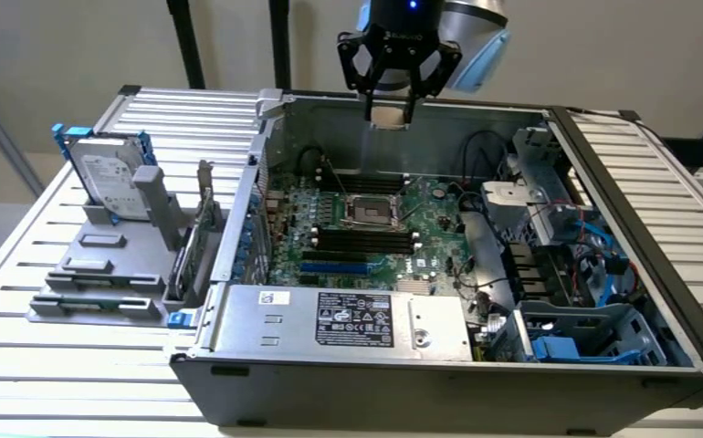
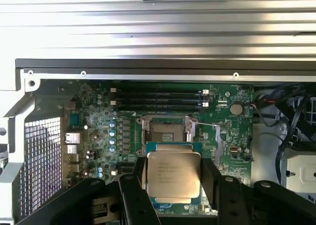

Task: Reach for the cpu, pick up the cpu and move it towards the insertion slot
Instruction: 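Pick up the cpu and move it towards the insertion slot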

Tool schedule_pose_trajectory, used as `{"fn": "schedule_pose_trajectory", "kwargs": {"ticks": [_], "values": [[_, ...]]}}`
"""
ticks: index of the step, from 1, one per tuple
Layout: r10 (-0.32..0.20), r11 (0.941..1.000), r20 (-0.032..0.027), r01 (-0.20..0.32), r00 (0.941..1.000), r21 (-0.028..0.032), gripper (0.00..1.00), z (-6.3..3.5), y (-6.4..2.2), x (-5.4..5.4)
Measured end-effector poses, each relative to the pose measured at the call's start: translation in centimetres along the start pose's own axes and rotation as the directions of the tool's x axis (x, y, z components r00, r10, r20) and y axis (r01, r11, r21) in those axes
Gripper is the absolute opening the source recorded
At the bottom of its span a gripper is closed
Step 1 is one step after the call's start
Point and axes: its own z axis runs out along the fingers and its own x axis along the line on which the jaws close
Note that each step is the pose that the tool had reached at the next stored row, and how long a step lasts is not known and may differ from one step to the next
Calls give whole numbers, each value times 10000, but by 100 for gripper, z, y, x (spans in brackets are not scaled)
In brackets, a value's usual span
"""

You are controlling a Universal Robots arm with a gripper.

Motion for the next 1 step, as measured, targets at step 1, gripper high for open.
{"fn": "schedule_pose_trajectory", "kwargs": {"ticks": [1], "values": [[0,10000,0,0,10000,0,54,0,0,0]]}}
